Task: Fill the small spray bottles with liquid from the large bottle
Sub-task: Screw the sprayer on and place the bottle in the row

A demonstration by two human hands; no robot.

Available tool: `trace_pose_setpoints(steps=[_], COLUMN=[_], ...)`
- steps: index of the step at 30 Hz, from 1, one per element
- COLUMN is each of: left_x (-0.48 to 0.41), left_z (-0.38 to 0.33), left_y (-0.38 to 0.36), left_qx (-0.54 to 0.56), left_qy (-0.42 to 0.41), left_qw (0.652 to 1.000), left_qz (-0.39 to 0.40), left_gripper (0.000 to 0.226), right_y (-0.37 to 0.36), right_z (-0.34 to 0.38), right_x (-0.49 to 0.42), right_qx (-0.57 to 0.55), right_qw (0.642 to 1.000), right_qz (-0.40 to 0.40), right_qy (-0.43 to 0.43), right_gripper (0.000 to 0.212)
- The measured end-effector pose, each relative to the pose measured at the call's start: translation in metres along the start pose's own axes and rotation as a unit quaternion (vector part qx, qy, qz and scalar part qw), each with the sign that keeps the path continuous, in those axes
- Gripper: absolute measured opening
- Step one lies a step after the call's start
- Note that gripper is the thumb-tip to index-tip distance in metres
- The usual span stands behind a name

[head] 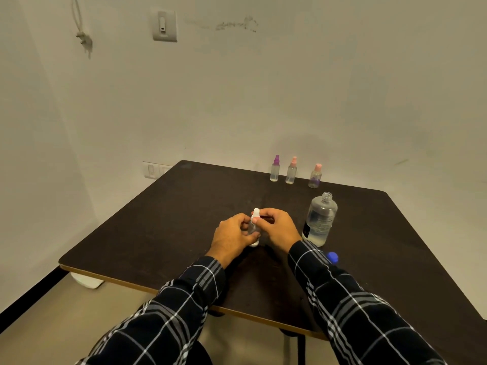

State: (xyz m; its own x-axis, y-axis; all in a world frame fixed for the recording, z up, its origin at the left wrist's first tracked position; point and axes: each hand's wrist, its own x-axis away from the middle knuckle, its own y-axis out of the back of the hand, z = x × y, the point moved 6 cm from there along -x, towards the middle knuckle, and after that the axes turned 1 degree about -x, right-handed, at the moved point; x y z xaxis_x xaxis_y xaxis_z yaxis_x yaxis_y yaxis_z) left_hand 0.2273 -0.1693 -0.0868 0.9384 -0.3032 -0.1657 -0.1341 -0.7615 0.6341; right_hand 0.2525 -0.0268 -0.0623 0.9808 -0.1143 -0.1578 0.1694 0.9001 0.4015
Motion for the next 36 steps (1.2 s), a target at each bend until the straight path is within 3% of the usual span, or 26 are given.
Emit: trace_pose_setpoints(steps=[11,13,15,17,20,22,28,36], left_x=[0.002,0.002,0.001,0.002,0.000,-0.006,-0.044,-0.118], left_z=[-0.003,-0.003,-0.002,-0.003,-0.008,-0.014,-0.026,-0.048], left_y=[0.001,0.001,0.000,-0.002,-0.007,-0.013,-0.034,-0.055], left_qx=[-0.007,0.002,0.005,0.001,0.002,0.000,-0.023,-0.057], left_qy=[-0.001,0.001,0.004,0.001,-0.012,-0.018,-0.042,-0.083], left_qw=[1.000,1.000,1.000,1.000,0.999,0.999,0.999,0.995], left_qz=[-0.005,-0.010,-0.012,-0.017,-0.033,-0.033,-0.003,0.016], left_gripper=[0.027,0.031,0.033,0.033,0.034,0.034,0.037,0.038], right_y=[0.008,0.033,0.065,0.088,0.100,0.102,0.114,0.141], right_z=[0.012,0.018,0.022,0.013,-0.021,-0.039,-0.061,-0.079], right_x=[0.015,0.029,0.052,0.066,0.061,0.054,0.024,-0.004], right_qx=[0.139,0.204,0.243,0.218,0.100,0.053,0.071,0.096], right_qw=[0.986,0.953,0.886,0.852,0.891,0.912,0.940,0.954], right_qz=[-0.096,-0.226,-0.395,-0.470,-0.400,-0.345,-0.251,-0.208], right_qy=[-0.009,0.014,-0.003,-0.072,-0.192,-0.216,-0.220,-0.194], right_gripper=[0.031,0.042,0.055,0.073,0.100,0.103,0.068,0.064])
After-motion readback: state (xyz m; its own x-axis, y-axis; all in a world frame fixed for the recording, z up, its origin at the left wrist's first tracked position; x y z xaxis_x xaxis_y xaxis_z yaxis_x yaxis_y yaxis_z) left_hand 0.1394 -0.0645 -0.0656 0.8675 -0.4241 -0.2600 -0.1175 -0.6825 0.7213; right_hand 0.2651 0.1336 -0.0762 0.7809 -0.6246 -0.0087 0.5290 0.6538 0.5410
